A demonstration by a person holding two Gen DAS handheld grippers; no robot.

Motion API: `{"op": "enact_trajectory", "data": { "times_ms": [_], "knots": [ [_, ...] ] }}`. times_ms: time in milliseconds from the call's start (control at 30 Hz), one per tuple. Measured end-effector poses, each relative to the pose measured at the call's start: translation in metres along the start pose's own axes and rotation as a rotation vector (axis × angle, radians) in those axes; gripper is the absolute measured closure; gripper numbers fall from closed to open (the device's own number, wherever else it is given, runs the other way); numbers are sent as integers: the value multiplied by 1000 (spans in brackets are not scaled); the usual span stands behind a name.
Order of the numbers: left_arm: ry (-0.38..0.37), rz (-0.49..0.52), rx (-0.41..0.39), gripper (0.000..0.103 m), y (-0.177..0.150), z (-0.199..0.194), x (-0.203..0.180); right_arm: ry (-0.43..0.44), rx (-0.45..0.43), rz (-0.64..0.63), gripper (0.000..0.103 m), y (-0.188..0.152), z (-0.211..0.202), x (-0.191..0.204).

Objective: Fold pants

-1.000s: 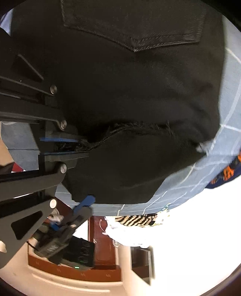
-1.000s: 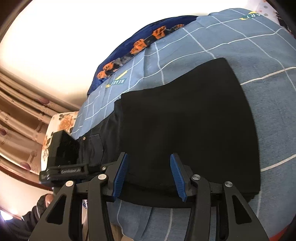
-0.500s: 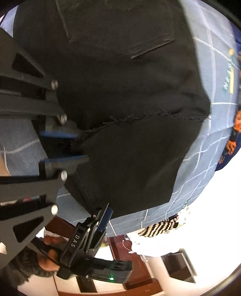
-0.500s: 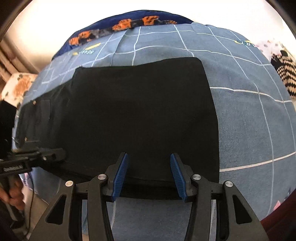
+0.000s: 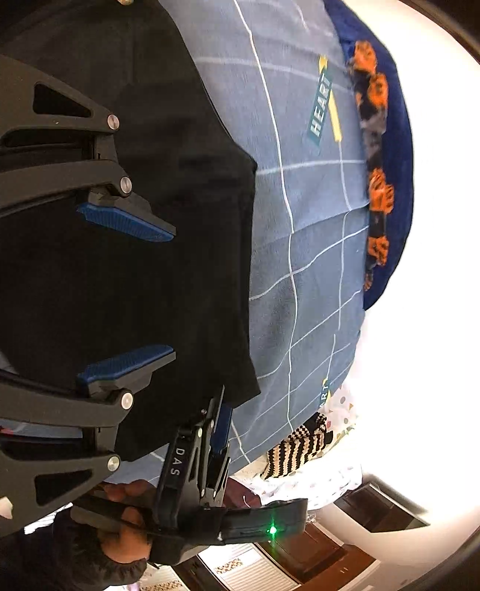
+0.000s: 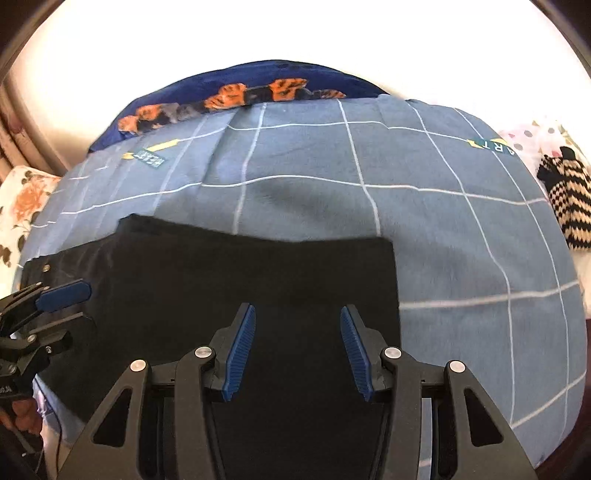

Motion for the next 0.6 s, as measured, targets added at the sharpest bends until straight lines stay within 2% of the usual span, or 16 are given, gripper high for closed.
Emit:
{"op": "enact_trajectory", "data": {
  "times_ms": [133, 200, 400, 600],
  "knots": [
    [37, 16, 32, 53, 8, 31, 2, -5, 5, -8, 54, 11, 18, -4],
    [67, 18, 50, 60, 5, 43, 8, -9, 8, -19, 54, 11, 25, -3],
    [148, 93, 46, 60, 2, 47, 9, -66, -17, -91, 50, 9, 29, 5],
    [112, 74, 58, 53, -31, 24, 8, -19, 35, -92, 50, -23, 17, 19]
  ]
}}
Point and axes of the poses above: each gripper's, at about its wrist camera, not at the fingertips, and z roughly the way its jaws point, x to its left, y to its top, the point moved 10 cm from there along z, roughly the way its jaws point, and after that the axes turned 4 degrees about -y, right-handed, at the moved point
